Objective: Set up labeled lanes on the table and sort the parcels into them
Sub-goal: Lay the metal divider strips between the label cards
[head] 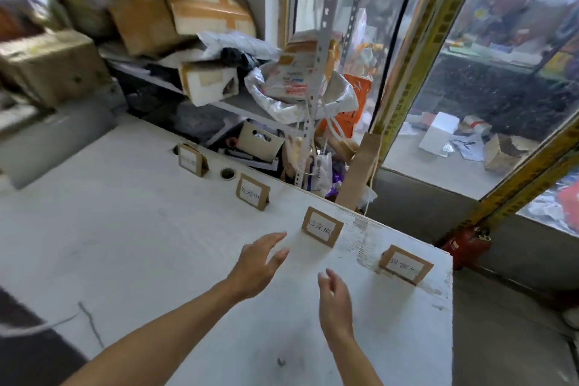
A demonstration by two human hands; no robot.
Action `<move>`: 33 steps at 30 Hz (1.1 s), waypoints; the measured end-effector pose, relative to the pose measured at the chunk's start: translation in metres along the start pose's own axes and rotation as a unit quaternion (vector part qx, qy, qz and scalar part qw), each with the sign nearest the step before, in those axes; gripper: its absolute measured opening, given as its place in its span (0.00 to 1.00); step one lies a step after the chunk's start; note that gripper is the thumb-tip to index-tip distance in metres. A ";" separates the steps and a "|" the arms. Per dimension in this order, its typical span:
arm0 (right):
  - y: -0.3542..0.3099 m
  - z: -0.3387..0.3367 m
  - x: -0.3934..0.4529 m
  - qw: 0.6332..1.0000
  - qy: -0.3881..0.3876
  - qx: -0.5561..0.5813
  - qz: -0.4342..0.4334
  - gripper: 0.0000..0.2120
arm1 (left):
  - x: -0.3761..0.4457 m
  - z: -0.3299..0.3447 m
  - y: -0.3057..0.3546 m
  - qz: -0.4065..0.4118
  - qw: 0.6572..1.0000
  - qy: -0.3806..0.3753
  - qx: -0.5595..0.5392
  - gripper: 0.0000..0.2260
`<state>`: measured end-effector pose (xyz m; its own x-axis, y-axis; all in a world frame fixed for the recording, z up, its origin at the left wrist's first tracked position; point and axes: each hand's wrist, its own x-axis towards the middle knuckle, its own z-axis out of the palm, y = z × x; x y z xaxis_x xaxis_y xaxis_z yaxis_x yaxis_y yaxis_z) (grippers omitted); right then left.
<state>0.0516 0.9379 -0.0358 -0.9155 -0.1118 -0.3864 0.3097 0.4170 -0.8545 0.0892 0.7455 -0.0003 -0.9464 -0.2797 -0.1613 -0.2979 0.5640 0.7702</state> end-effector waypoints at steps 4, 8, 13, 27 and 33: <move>-0.052 0.083 -0.025 0.979 -0.122 -0.127 -0.100 0.29 | -0.054 -0.097 -0.062 -0.059 0.987 0.134 0.064 0.27; -0.093 0.175 -0.059 0.945 -0.208 -0.167 -0.190 0.33 | -0.121 -0.179 -0.139 -0.152 0.958 0.242 0.019 0.24; -0.133 0.283 -0.116 0.903 -0.271 -0.222 -0.248 0.36 | -0.218 -0.252 -0.213 -0.245 0.907 0.341 -0.025 0.23; -0.180 0.462 -0.207 0.859 -0.289 -0.272 -0.323 0.37 | -0.314 -0.375 -0.307 -0.241 0.868 0.421 -0.105 0.36; -0.207 0.520 -0.184 0.866 -0.263 -0.277 -0.321 0.38 | -0.258 -0.421 -0.347 -0.221 0.894 0.377 -0.105 0.23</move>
<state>0.2893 0.4036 0.0314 -0.5639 -0.8168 -0.1217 -0.5247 0.4681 -0.7110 0.4887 0.2949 0.0342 -0.3665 -0.9271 -0.0780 -0.5173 0.1333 0.8454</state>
